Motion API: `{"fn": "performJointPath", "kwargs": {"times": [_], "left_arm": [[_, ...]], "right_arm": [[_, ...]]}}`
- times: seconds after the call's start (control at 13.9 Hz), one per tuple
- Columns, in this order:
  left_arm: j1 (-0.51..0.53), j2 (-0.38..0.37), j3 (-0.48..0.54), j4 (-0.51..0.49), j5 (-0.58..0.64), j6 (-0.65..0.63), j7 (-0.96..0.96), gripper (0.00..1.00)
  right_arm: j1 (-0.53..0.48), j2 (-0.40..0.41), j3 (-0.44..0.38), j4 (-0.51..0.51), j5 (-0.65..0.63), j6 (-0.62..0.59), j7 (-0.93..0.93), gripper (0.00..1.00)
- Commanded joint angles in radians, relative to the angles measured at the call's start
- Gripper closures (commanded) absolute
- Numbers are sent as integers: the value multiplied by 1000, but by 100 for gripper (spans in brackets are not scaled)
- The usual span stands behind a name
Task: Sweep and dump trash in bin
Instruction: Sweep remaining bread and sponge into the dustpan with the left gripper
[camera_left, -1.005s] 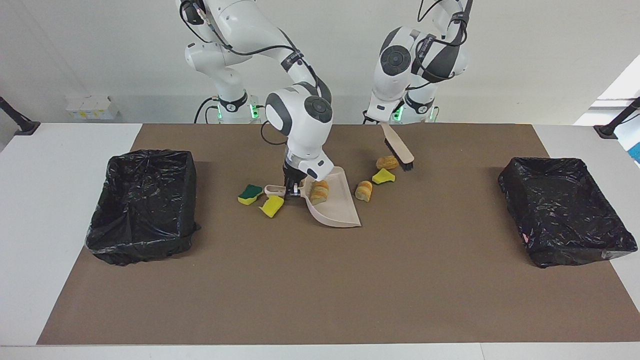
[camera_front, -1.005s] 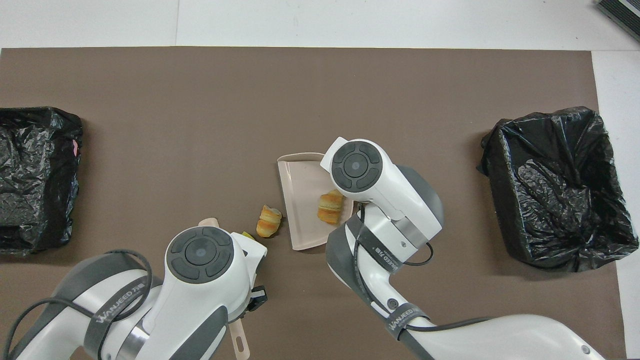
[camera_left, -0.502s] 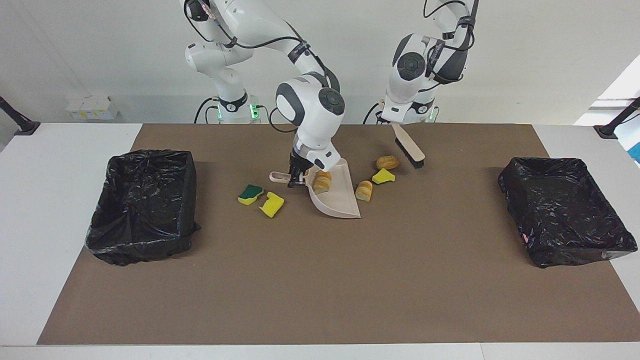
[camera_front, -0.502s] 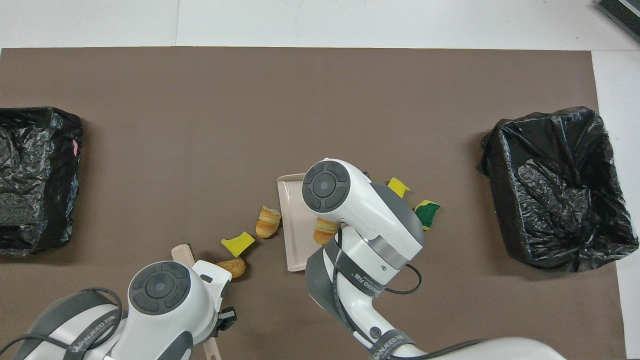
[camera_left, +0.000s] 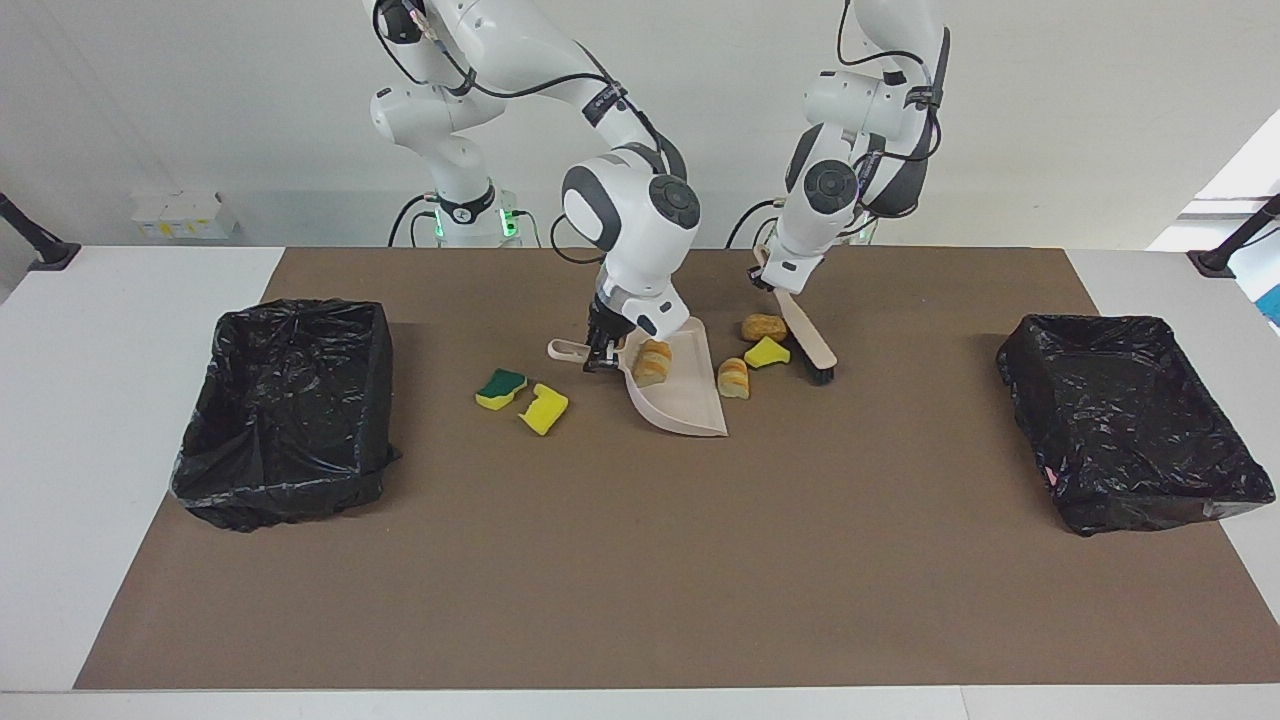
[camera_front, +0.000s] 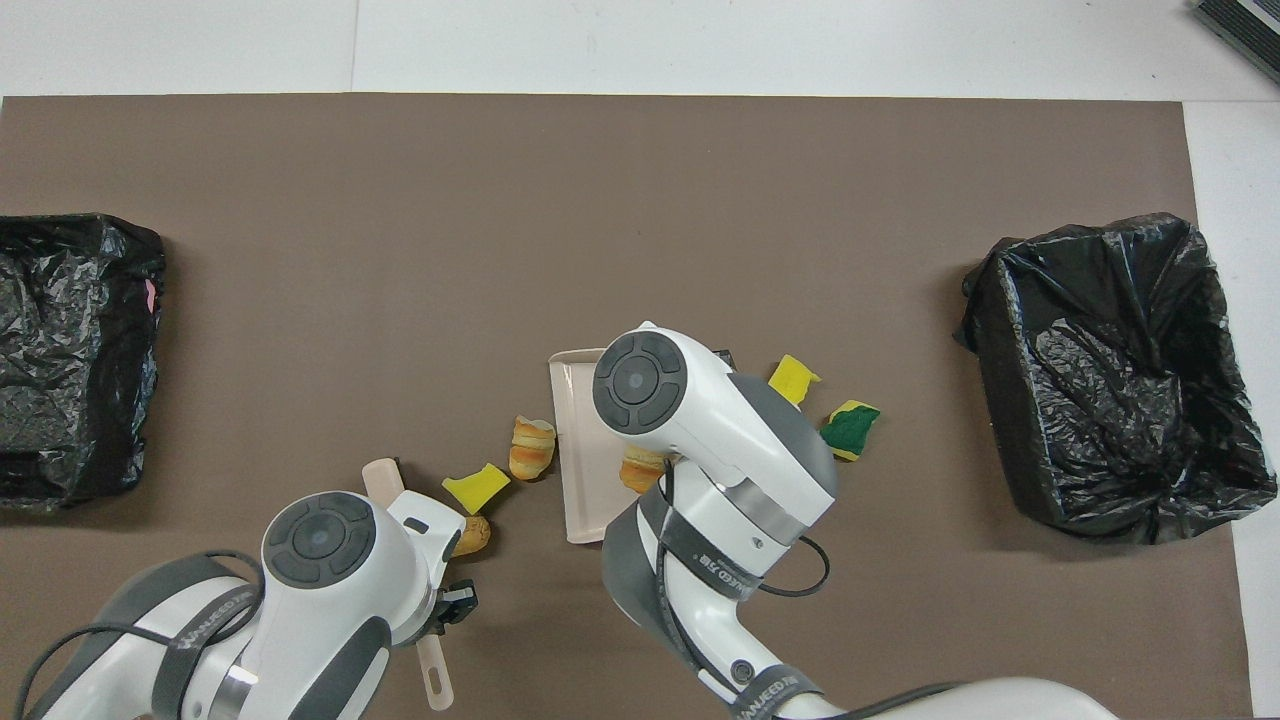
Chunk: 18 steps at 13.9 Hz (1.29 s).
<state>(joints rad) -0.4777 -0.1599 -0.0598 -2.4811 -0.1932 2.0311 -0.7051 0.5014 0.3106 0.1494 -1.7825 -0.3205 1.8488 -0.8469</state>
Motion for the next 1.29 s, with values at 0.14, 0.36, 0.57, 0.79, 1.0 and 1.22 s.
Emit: {"fn": "performJointPath", "kwargs": {"times": [0.14,0.36,0.57,0.79,1.0,1.22], "left_arm": [[10,112,-9,143,-57,50,29,100],[-65,111,-14,154,-78,78,99,100],[-88,120,-14,184,-107,92,197,100],[-114,161,-14,266,-107,68,187,100],[-104,119,-14,272,-109,-94,171,100],[-96,50,-6,268,-94,-265,112,100]], "right_arm": [[11,5,2,2,23,10,45,100],[12,21,2,8,34,29,71,100],[9,31,2,47,17,6,77,100],[-18,25,-1,61,9,-31,11,100],[-24,22,-1,61,12,-30,0,100],[-27,18,-1,48,15,-20,-3,100]]}}
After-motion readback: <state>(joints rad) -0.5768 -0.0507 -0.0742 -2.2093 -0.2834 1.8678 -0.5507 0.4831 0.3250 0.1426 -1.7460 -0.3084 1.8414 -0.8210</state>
